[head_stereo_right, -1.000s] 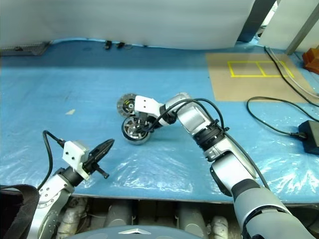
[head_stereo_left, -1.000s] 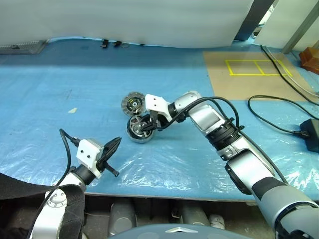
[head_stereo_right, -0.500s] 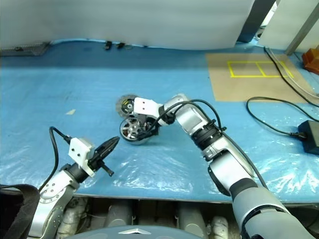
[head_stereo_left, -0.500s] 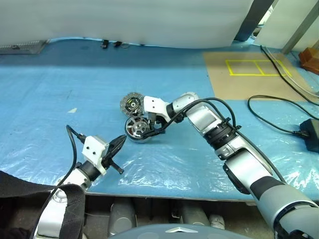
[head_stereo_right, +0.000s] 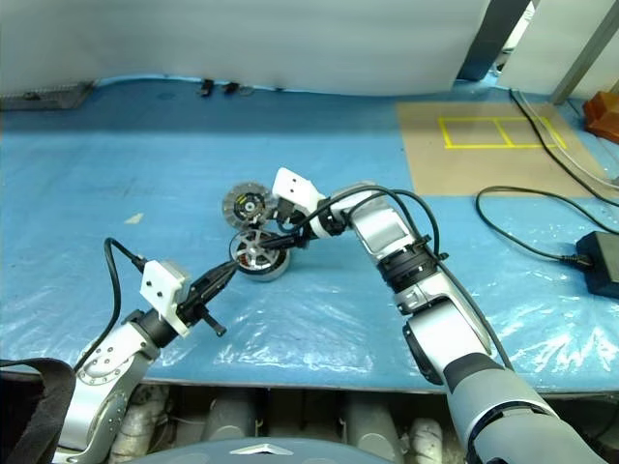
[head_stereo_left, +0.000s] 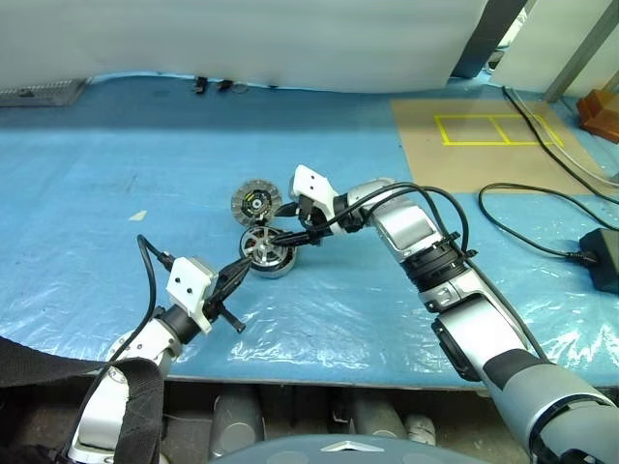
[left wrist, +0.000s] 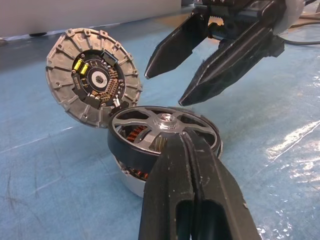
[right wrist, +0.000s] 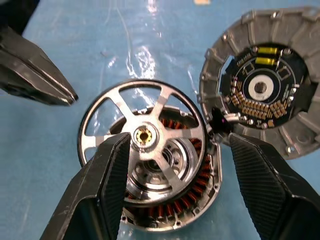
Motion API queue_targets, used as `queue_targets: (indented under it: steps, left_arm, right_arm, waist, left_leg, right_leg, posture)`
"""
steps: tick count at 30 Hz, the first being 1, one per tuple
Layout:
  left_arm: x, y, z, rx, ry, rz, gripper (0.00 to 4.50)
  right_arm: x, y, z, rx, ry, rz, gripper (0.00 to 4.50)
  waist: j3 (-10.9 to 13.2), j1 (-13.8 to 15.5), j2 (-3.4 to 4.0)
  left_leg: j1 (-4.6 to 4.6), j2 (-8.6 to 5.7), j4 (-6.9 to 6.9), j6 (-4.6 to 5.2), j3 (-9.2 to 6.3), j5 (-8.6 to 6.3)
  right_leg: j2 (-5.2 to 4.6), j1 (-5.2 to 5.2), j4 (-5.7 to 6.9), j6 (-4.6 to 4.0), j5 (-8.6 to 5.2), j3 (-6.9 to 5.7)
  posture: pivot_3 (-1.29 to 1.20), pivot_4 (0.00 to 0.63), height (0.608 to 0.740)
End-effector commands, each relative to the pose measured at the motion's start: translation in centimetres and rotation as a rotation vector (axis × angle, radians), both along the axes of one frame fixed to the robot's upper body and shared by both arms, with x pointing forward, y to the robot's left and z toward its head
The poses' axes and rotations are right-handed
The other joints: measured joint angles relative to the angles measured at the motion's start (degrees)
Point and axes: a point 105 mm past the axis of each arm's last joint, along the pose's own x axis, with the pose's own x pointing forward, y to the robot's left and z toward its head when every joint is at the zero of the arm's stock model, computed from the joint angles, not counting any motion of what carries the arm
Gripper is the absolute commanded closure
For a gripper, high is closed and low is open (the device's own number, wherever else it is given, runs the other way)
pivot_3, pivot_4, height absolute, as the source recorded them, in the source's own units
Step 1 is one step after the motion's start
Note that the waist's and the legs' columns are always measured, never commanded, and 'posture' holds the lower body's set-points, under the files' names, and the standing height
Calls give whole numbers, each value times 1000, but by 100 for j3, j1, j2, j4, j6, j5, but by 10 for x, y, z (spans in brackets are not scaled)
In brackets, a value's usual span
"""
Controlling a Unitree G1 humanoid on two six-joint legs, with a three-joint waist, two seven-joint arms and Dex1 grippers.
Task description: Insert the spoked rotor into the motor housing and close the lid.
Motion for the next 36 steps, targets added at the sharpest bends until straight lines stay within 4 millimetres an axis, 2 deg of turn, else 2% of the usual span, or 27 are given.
queue_targets:
  steps: [1, 10, 18, 36]
  left_arm:
    - [-1, 7, 5, 12, -22, 9, 4500]
    - [-7, 20, 3, 25, -16, 63, 4500]
    - [-10, 19, 0, 14, -13, 88, 4500]
    - [-9, 16, -3, 3, -10, 98, 4500]
  right_arm:
    - [-8, 9, 19, 51, -27, 59, 1307]
    - [-13, 18, 7, -89, -143, 187, 1307]
    - [-2, 22, 2, -186, -256, 251, 1307]
    - [-1, 24, 3, -231, -303, 336, 1307]
  waist:
    - [0, 0, 0]
    - [0, -2, 0]
    - [0, -4, 0]
    - [0, -6, 0]
  left_leg:
    - [0, 0, 0, 0, 0, 0]
    - [1, 0, 1, 0, 0, 0]
    - [0, 1, 2, 0, 1, 0]
    - [-3, 2, 2, 1, 1, -1]
  right_leg:
    - [0, 0, 0, 0, 0, 0]
    - [-1, 0, 0, 0, 0, 0]
    - [-2, 0, -1, 0, 0, 0]
    - [-2, -1, -1, 0, 0, 0]
  posture:
    - [0, 150, 740]
    - [0, 150, 740]
    - [0, 150, 740]
    - [0, 150, 740]
